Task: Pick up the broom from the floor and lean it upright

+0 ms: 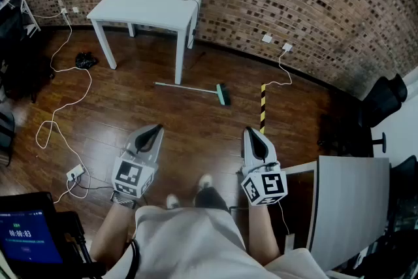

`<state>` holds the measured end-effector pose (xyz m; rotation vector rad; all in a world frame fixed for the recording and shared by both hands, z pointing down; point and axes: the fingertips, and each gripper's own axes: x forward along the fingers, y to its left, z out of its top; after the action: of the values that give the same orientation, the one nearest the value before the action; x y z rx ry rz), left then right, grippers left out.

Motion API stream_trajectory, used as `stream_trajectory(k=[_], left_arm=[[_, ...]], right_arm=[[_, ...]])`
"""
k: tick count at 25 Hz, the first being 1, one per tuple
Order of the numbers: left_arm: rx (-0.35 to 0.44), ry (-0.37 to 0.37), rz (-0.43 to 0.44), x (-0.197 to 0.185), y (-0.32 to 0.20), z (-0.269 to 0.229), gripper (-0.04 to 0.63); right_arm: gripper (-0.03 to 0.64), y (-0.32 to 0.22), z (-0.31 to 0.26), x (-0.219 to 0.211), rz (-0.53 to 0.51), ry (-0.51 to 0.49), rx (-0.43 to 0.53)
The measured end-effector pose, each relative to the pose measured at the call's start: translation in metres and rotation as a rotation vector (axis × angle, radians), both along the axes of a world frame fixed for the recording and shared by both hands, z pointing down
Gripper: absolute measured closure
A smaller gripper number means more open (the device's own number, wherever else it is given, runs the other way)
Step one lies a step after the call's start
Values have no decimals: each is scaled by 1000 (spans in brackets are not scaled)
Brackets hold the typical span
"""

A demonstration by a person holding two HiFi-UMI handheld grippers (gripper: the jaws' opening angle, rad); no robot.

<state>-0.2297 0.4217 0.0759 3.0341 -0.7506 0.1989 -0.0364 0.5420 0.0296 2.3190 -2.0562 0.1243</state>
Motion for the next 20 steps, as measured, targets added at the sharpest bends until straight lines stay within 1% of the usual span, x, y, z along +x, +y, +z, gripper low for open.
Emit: stream_trajectory(k=[6, 9, 14, 20], left_arm=[[5, -15, -3, 31, -37, 9, 594], [3, -34, -17, 54, -64, 19, 595], [25, -36, -29, 120, -118, 19, 595], [20, -27, -71, 205, -185, 9, 595]], right_arm=[[604, -35, 16, 39, 11, -20, 1], [604, -62, 27, 68, 3, -34, 7], [604, -119, 38, 141, -3, -59, 21], [604, -190, 23, 239, -31, -48, 36]])
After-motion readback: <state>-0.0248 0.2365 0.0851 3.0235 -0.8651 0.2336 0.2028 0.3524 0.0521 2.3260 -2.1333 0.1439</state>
